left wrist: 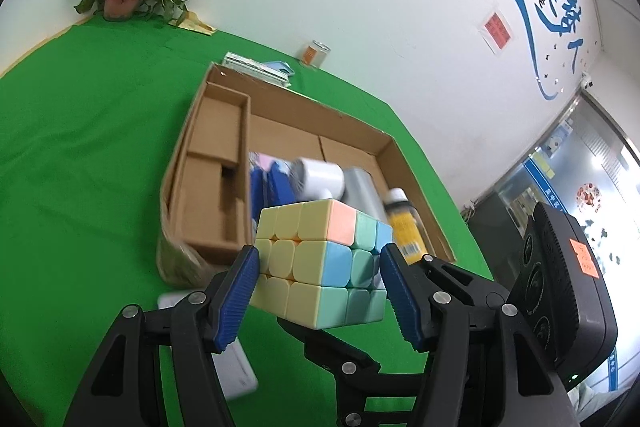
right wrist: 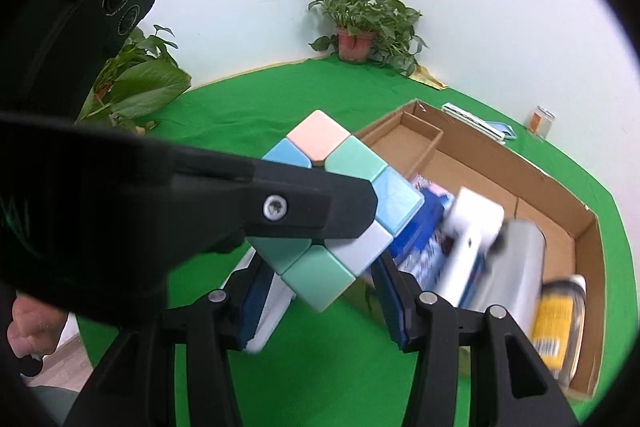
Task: Organize rigid objects
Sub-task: 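Carry the cube into the box's cardboard compartment and release it, then move both grippers to the white rectangular case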
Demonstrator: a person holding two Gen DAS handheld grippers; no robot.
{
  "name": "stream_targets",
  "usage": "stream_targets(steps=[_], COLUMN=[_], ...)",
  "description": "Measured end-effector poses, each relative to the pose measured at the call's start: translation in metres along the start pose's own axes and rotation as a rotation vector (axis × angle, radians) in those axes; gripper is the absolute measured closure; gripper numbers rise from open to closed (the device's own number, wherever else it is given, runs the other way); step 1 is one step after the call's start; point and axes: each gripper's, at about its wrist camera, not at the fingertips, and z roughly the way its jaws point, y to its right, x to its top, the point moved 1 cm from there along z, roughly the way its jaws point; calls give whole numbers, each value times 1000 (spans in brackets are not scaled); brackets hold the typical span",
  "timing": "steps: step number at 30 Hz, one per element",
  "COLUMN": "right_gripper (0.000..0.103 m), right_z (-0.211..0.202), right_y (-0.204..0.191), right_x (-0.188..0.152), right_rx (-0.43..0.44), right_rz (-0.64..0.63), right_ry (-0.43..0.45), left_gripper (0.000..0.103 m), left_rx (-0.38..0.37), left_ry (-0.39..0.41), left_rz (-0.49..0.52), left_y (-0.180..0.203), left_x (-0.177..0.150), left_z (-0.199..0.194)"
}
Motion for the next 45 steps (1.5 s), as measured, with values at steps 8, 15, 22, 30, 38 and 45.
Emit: stream_targets(steps=[8, 15, 22, 30, 38, 45], right_gripper=[54, 54, 49, 19, 20, 15], right_z=[53, 112, 113, 62, 36, 8], right_y=[9, 29, 29, 8, 3, -1], right_x=[37, 59, 38, 15, -10, -41], right_rx=[51, 113, 37, 1, -28, -70], right_rz=[13, 69, 120, 132, 225, 291], right_ry=[-57, -123, -169, -83, -38, 0], left_gripper=[43, 45, 45, 7, 2, 85], left_rx=[32, 69, 37, 153, 263, 340], left_ry=[-25, -67, -84, 90, 133, 57], left_rz=[-34, -53, -90, -6, 55, 70], left_y=[-48, -84, -101, -87, -79, -77], left_x=[47, 72, 71, 53, 16, -21], left_z=[31, 65, 77, 31, 4, 12])
